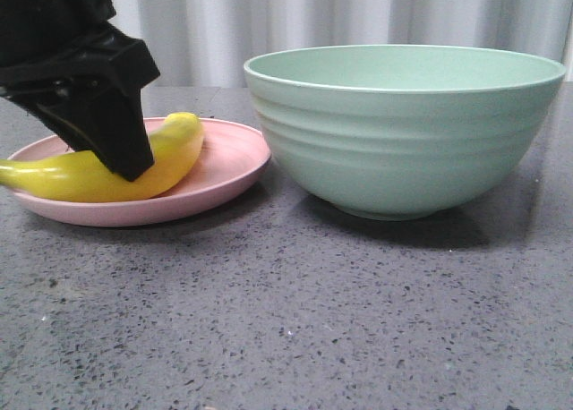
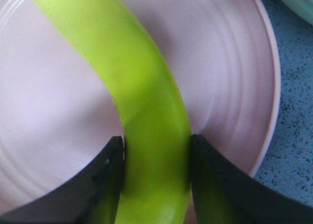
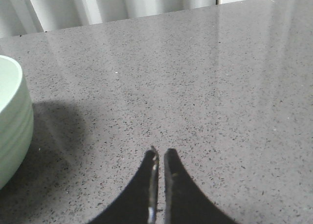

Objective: Transfer banana from pink plate to green bowl

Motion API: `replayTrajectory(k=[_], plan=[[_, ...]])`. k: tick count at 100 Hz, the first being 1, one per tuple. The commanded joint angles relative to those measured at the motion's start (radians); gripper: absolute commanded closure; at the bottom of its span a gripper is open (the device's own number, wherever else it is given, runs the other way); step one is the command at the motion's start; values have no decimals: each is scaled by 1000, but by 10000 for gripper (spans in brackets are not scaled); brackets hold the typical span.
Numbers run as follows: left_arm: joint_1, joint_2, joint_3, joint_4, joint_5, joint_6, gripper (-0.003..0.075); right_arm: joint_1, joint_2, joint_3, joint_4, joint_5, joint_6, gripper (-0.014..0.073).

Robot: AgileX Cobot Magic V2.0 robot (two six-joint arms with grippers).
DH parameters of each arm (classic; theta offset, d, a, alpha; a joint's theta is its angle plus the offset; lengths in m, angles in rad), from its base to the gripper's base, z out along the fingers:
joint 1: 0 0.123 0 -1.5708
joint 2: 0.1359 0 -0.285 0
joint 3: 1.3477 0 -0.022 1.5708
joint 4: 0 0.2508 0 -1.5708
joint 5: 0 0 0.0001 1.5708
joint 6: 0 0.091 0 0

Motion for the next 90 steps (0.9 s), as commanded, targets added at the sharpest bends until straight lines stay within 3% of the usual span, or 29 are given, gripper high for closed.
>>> replayTrajectory(k=[1, 29, 49, 58, 69, 77, 90], plan=[[-8, -35, -71, -13, -5, 1, 576, 6, 12, -37, -36, -75, -7, 655], [-22, -53, -263, -18, 107, 3, 576, 95, 22, -196, -104, 178, -9, 655], [-116, -75, -355, -18, 127, 7, 576, 185, 143, -403, -97, 436, -9, 644], [-169, -73, -368, -18, 124, 11, 576, 229, 221, -505, -51, 513, -9, 553], [-220, -60, -368, -18, 121, 11, 576, 280, 336, -628, 59, 548, -9, 326], [-239, -49, -368, -18, 121, 11, 576, 306, 416, -700, 138, 555, -9, 207], [-255, -32, -368, -58, 116, 11, 576, 333, 550, -803, 317, 555, -9, 159]])
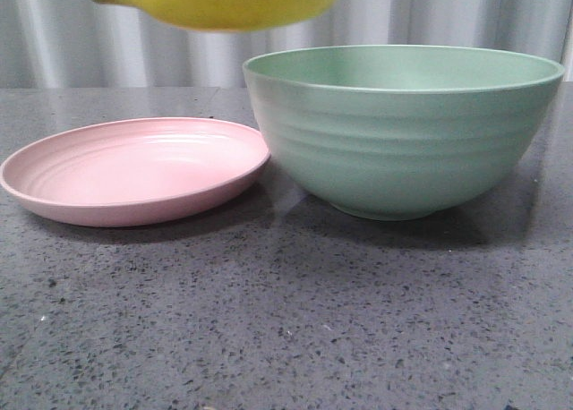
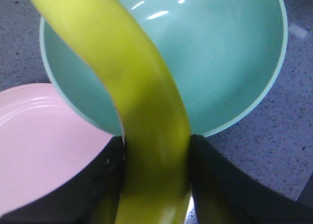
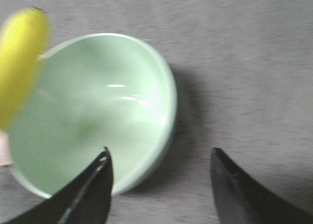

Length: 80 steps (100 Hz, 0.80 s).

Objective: Transfer banana from pink plate to green bowl

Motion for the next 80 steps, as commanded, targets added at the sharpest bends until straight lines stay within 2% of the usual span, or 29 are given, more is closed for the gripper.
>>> replayTrajectory(k=[1, 37, 67, 80], plan=[[-18, -19, -33, -36, -51, 1, 576, 18, 93, -95, 130, -50, -9, 159], [-53, -5, -33, -83, -77, 17, 576, 66, 414, -229, 433, -70, -9, 159], [-53, -5, -33, -85, -81, 17, 576, 71, 508, -251, 552, -111, -17, 169], [-53, -5, -33, -85, -81, 17, 576, 71, 510, -251, 558, -111, -28, 249]])
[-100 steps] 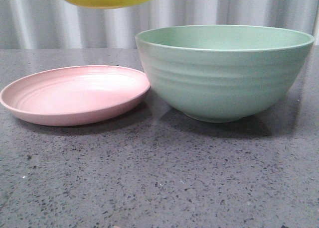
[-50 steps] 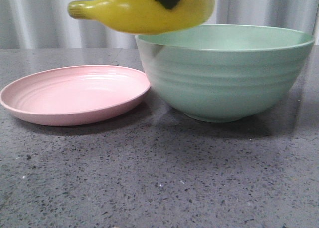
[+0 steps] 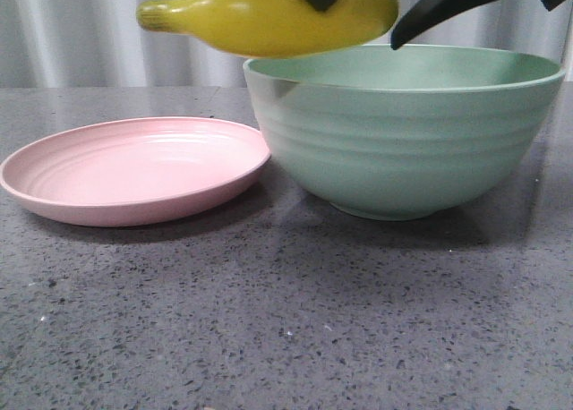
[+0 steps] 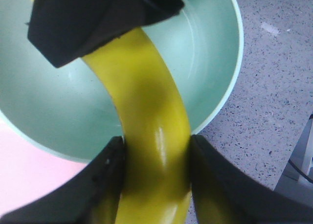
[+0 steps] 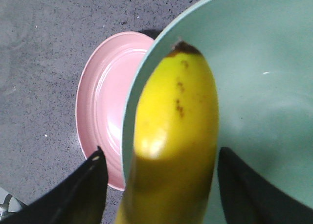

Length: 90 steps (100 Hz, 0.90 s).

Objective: Transfer banana from pink plate to green bowl

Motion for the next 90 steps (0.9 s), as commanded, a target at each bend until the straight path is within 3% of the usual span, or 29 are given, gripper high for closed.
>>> replayTrajectory(k=[1, 17, 32, 53, 75, 90], plan=[[-6, -35, -33, -20, -56, 2, 576, 1, -25, -35, 40, -45, -20, 256], [-6, -35, -33, -20, -77, 2, 576, 1, -25, -35, 40, -42, -20, 406], [-6, -35, -33, -16, -77, 5, 544, 1, -25, -35, 46, -31, -20, 482], [-6, -35, -51, -16, -77, 5, 328, 1, -25, -35, 82, -31, -20, 491], [-6, -35, -156, -6, -52, 5, 325, 1, -54, -37, 80, -80, -21, 491], [-6, -35, -219, -2, -4, 5, 325, -61, -95, -37, 41, -145, -28, 491]])
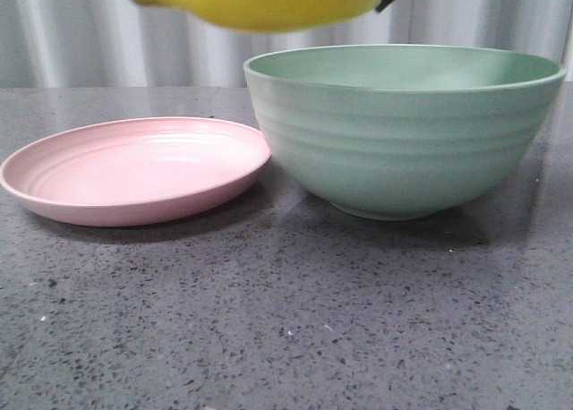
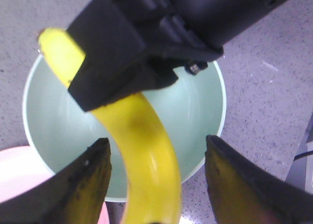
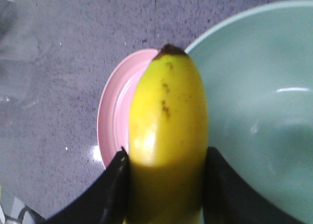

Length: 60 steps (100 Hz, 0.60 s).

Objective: Transfer banana from pink plate to green bowl

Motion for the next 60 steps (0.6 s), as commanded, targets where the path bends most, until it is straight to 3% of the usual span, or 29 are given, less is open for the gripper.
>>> replayTrajectory(k=[1, 17, 33, 53, 60], plan=[[-6, -35, -63, -8, -16, 0, 325, -50, -59, -36, -4, -95, -13, 491], [-6, -35, -81, -8, -10, 0, 325, -121, -74, -36, -144, -117, -13, 491], [-6, -35, -81, -8, -12, 0, 333, -124, -50, -28, -250, -119, -13, 480], [-6, -35, -81, -8, -12, 0, 333, -118, -45, -28, -250, -140, -13, 228], [-6, -35, -81, -8, -14, 0, 333, -118, -45, -28, -250, -140, -13, 181]])
